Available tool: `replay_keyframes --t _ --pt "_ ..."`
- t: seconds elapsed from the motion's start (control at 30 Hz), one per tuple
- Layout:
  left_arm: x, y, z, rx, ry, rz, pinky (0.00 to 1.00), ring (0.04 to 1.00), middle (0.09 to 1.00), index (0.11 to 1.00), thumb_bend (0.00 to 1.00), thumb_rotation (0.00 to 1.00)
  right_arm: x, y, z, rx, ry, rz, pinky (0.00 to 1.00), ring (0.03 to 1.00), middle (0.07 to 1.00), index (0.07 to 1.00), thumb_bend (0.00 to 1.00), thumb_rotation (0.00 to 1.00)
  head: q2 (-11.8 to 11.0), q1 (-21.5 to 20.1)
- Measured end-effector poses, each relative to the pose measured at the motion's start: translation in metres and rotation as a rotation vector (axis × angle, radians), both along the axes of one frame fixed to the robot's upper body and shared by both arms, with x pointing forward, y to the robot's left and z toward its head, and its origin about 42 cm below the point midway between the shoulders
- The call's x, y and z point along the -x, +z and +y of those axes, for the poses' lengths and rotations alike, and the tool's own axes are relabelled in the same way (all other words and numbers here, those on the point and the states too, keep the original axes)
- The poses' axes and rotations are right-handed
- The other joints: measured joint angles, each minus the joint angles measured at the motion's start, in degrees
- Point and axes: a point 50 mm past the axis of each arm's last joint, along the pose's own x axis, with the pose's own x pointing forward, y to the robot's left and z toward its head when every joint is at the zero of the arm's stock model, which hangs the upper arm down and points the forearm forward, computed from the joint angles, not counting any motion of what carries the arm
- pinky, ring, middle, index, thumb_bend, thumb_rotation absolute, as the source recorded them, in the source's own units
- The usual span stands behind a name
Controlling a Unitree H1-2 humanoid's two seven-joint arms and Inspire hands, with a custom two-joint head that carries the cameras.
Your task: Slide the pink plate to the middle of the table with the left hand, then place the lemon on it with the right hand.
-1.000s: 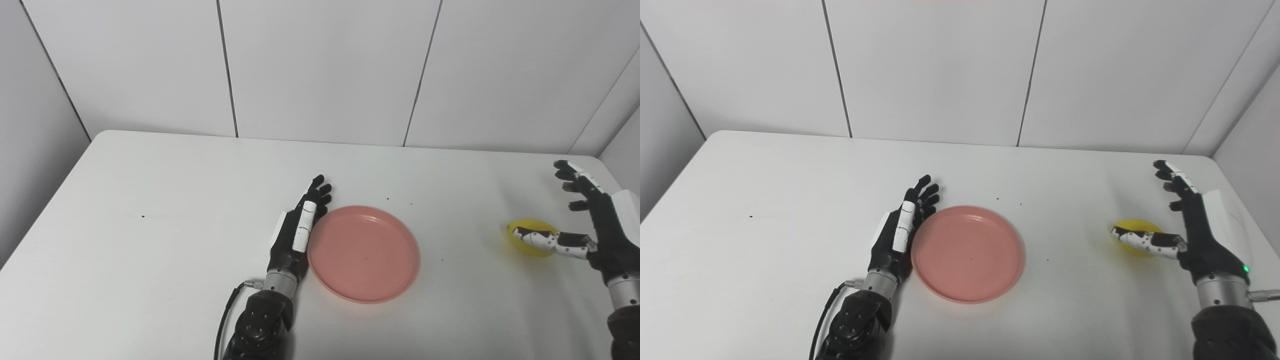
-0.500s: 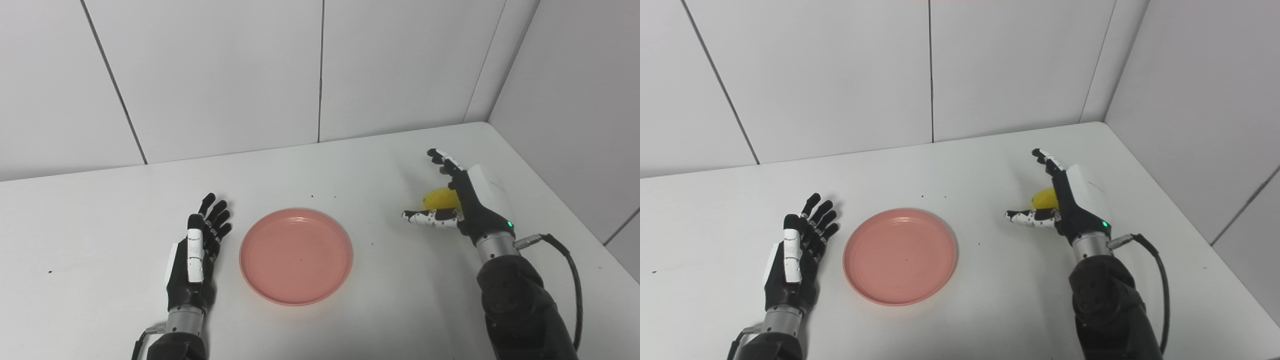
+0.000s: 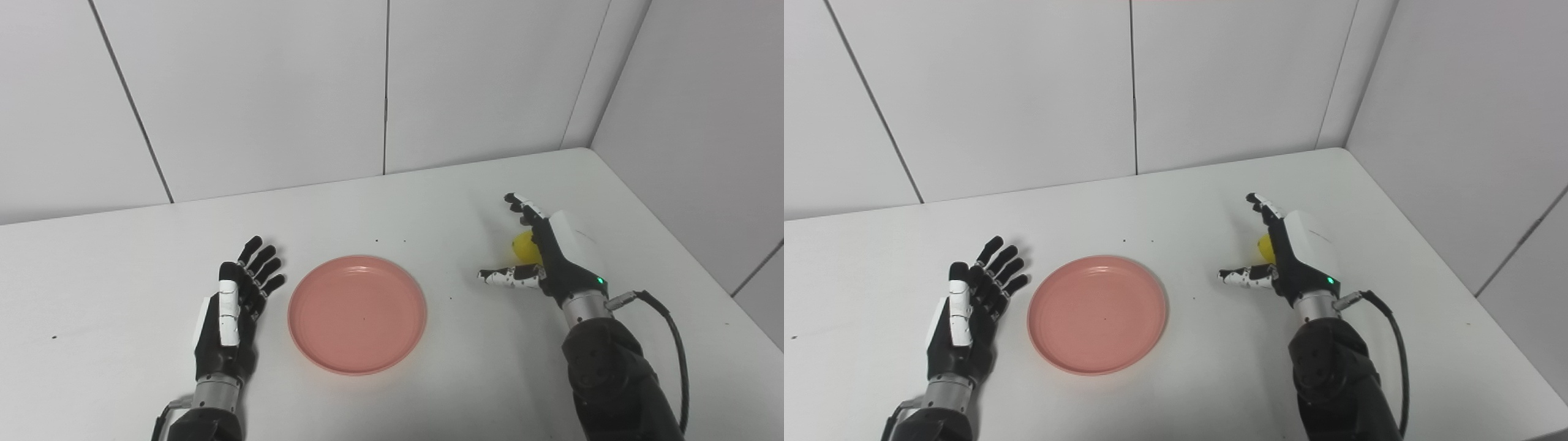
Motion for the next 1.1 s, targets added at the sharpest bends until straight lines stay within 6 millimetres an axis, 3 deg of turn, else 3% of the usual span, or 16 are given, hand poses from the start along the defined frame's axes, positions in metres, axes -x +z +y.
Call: replay_keyframes --t 0.3,0.57,0.8,1.1 --pt "-0.003 0.001 0.002 0.002 0.004 -0.018 0.83 0.867 0.871 0.861 0.79 1.00 0.001 0.007 -0.008 0.050 -0.032 -0.029 0.76 0.843 0.874 0.881 0.90 0.18 -0.18 -0.09" --pt "-0.002 0.001 0.002 0.003 0.003 -0.021 0.84 0.873 0.877 0.870 0.80 1.00 0.004 0.030 -0.011 0.070 -0.024 -0.112 0.73 0.828 0.866 0.869 0.90 0.17 0.09 0.17" --pt "-0.002 0.001 0.002 -0.001 0.003 -0.021 0.83 0.872 0.877 0.871 0.81 1.00 0.003 0.034 -0.014 0.084 -0.030 -0.132 0.71 0.819 0.863 0.871 0.92 0.19 -0.35 -0.09" --pt "-0.003 0.000 0.002 0.015 0.002 -0.018 0.84 0.872 0.875 0.867 0.80 1.00 -0.007 0.034 -0.034 0.128 -0.063 -0.073 0.72 0.825 0.869 0.881 0.92 0.17 -1.05 -1.40"
